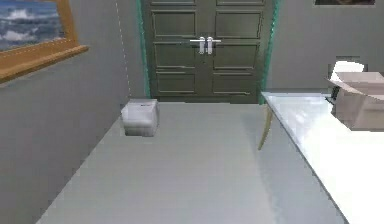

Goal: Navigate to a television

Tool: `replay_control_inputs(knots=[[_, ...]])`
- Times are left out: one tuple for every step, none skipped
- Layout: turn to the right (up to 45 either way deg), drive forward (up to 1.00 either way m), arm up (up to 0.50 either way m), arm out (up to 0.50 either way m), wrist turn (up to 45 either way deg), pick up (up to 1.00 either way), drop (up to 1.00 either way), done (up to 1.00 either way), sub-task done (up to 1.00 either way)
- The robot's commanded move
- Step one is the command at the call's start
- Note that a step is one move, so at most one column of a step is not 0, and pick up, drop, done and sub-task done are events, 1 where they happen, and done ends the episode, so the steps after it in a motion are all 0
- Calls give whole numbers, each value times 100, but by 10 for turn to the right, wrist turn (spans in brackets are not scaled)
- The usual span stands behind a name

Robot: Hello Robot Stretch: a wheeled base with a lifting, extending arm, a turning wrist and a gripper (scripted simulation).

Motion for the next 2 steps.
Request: replay_control_inputs(knots=[[0, 100, 0, 0, 0, 0, 0, 0, 0], [30, 0, 0, 0, 0, 0, 0, 0, 0]])
